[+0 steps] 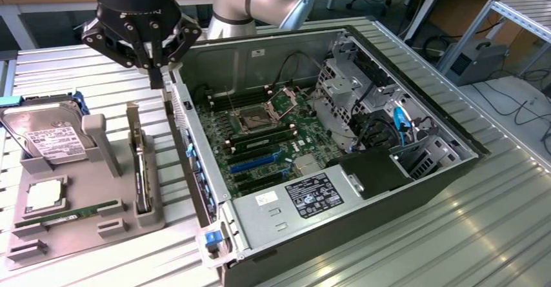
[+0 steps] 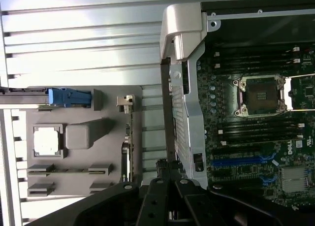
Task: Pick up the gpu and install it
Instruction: 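Reach for the gpu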
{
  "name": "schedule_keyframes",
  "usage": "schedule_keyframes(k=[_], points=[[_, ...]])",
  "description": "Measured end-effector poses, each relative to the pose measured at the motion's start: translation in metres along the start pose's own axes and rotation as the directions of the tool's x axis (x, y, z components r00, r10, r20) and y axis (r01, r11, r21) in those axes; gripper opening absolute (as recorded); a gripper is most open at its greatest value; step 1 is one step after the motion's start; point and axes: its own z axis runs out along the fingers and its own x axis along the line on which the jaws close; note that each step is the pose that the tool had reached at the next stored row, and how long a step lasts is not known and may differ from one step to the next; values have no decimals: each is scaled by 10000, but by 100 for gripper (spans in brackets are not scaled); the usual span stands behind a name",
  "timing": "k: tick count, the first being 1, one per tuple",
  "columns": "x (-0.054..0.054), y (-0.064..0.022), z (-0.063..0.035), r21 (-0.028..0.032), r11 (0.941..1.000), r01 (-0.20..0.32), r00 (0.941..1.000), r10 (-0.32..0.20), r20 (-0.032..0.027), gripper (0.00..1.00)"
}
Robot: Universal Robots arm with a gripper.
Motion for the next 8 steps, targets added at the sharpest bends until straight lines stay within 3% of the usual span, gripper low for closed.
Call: schedule_keyframes(k=[8], points=[[48, -4, -1, 0, 10000, 0, 10000, 0, 0, 11]])
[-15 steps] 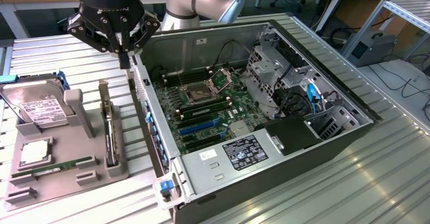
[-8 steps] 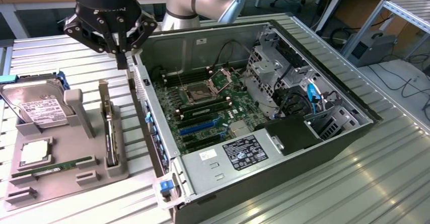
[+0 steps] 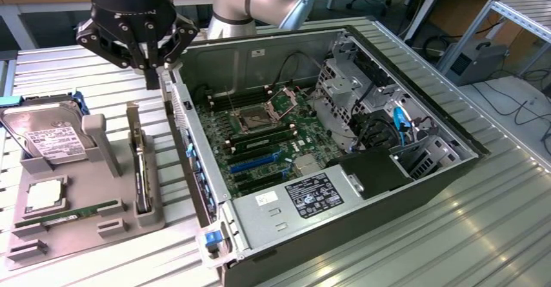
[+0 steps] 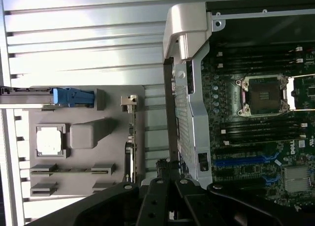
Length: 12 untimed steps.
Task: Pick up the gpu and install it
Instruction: 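Reach for the gpu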
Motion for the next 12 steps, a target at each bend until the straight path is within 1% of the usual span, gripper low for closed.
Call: schedule_keyframes(k=[12], points=[[57, -4, -2, 0, 10000, 0, 10000, 0, -1, 11]])
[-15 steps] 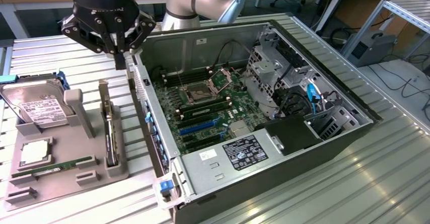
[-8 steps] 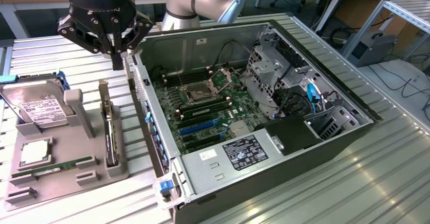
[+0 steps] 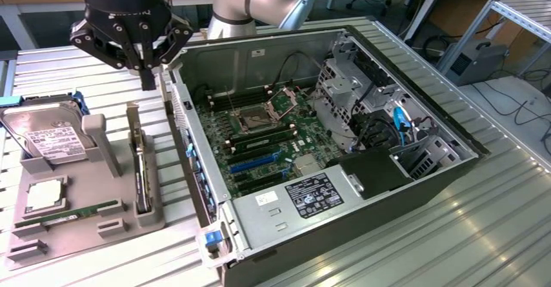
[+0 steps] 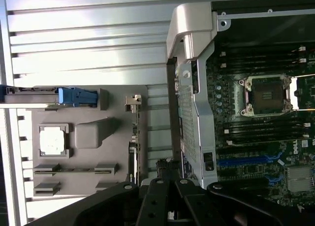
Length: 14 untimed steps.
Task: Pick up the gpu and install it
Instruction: 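Reach for the gpu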
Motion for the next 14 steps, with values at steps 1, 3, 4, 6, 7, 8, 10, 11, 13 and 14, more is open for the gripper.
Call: schedule_keyframes(k=[1, 3, 4, 6, 7, 8, 10, 11, 13, 14], points=[[4, -1, 0, 0, 10000, 0, 10000, 0, 0, 11], [16, -1, 0, 0, 10000, 0, 10000, 0, 0, 11], [19, -2, 0, -1, 10000, 0, 10000, 0, 1, 11], [27, -2, -1, 0, 10000, 0, 10000, 0, 0, 11], [31, -2, -1, 0, 10000, 0, 10000, 0, 0, 11], [34, -3, -1, 0, 10000, 0, 10000, 0, 1, 11], [42, -3, -1, 0, 10000, 0, 10000, 0, 1, 11], [44, -3, -1, 0, 10000, 0, 10000, 0, 0, 11], [51, -4, -1, 0, 10000, 1, 10000, -1, 0, 11], [54, -4, -1, 0, 10000, 0, 10000, 0, 0, 11]])
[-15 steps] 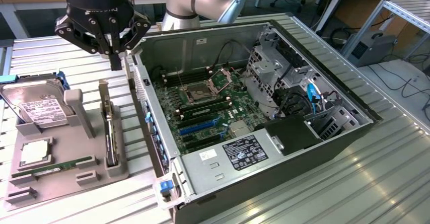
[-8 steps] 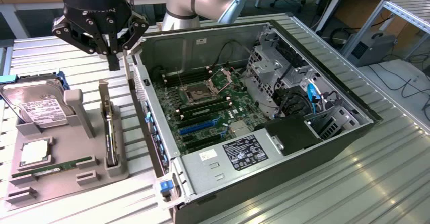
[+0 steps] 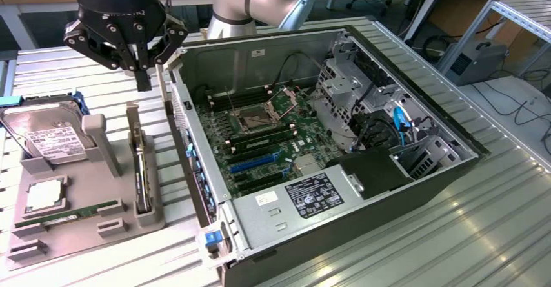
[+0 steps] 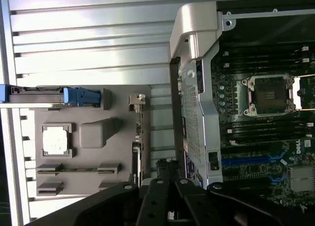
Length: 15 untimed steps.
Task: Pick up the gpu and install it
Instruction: 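Reach for the gpu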
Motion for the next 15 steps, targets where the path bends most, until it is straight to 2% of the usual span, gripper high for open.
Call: schedule_keyframes(k=[15], points=[[69, -5, -2, 1, 10000, 0, 10000, 0, 0, 11]])
